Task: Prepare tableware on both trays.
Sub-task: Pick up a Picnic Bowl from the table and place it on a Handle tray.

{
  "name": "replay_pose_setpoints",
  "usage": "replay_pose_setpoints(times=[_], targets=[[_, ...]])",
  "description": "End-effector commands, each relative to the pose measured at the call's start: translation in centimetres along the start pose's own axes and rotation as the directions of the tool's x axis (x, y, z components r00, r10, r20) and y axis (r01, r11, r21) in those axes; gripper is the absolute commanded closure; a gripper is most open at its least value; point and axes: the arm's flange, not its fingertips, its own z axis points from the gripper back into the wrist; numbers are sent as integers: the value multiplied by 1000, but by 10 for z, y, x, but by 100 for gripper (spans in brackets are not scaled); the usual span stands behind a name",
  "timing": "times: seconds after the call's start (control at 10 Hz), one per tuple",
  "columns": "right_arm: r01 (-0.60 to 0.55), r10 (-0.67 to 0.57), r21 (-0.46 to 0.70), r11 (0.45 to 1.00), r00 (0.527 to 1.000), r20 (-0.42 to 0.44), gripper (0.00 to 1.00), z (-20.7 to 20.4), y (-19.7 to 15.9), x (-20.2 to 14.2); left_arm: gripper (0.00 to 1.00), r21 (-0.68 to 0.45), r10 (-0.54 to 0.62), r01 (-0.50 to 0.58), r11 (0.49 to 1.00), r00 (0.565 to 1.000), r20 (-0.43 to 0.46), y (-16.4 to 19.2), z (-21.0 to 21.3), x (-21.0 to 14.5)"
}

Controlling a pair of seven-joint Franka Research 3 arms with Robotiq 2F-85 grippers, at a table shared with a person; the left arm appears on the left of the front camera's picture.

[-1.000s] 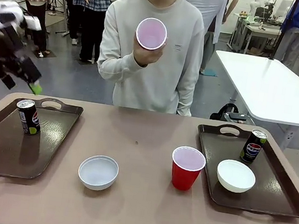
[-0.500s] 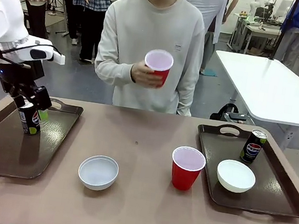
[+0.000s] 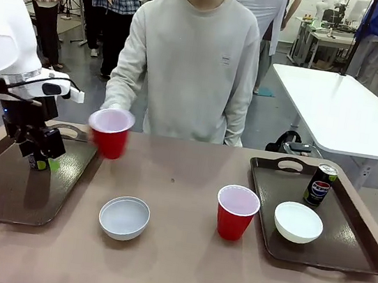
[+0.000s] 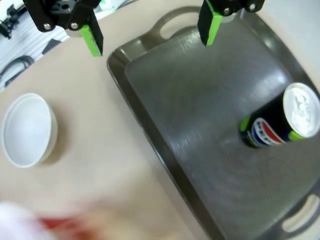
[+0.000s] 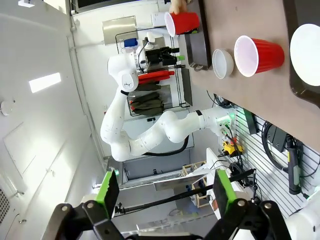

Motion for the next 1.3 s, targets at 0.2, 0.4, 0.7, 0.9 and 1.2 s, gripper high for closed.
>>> replay_pose_setpoints(times=[0.2,0.4,0.7,0.9,1.2], targets=[[-13,13,-8,1000,1000,-19,0,5,-2,-1,0,-49,-128,126,991,990,-53,-24,23,-128],[-13,13,-8,1000,1000,-19,0,5,-2,-1,0,-42,-111,108,993,992,-57,-23,25,-129],[-13,13,-8,1000,1000,-19,0,5,-2,-1,0,-47,-74,73,996,997,-22,-22,24,-127],[-13,13,-8,1000,1000,-19,0,5,-2,-1,0,-54,-108,105,993,993,-53,-21,56,-107],[-13,13,-8,1000,1000,-19,0,5,-2,-1,0,-55,-100,97,994,994,-48,-20,55,-106]])
